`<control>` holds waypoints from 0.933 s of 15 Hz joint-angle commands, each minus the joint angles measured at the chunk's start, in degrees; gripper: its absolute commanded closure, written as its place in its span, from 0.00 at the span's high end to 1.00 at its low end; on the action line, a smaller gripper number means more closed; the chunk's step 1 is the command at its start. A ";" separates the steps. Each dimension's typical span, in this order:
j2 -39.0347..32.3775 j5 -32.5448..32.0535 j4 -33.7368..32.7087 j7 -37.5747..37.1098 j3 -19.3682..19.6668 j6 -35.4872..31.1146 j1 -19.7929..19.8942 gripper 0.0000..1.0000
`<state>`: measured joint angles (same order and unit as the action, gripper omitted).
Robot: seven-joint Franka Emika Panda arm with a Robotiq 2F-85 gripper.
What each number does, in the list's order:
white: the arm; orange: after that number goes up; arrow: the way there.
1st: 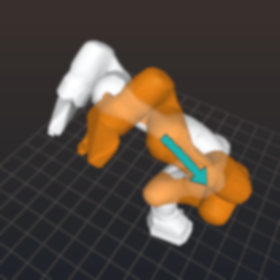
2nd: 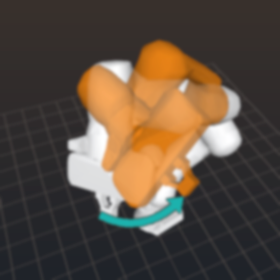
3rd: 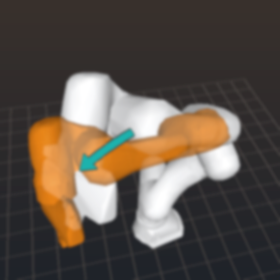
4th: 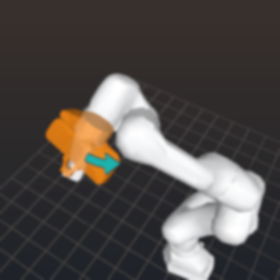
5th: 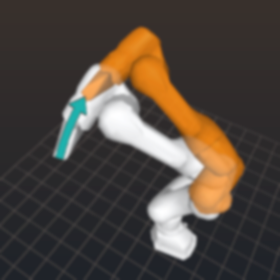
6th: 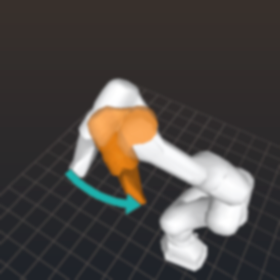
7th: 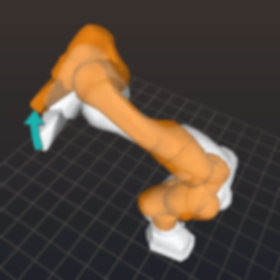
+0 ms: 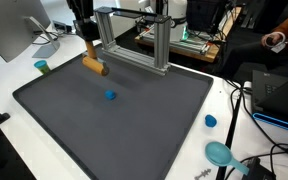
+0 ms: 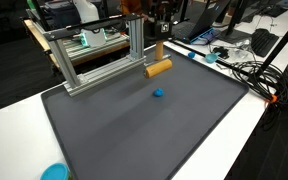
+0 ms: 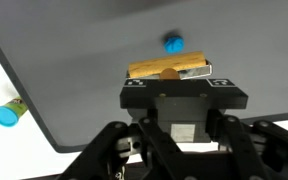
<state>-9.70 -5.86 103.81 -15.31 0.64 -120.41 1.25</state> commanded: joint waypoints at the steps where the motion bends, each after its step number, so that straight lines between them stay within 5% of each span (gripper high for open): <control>1: -2.02 0.82 -2.10 0.34 0.75 0.74 -0.59 0.47; 4: -5.85 1.85 -5.79 0.74 0.88 1.86 -0.65 0.47; 5: -6.12 1.91 -6.20 0.78 0.89 2.00 -0.65 0.22; 14: -11.92 3.48 -7.38 0.08 0.41 1.40 -1.63 0.22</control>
<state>-20.69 -3.84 97.70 -15.60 0.87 -119.20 0.42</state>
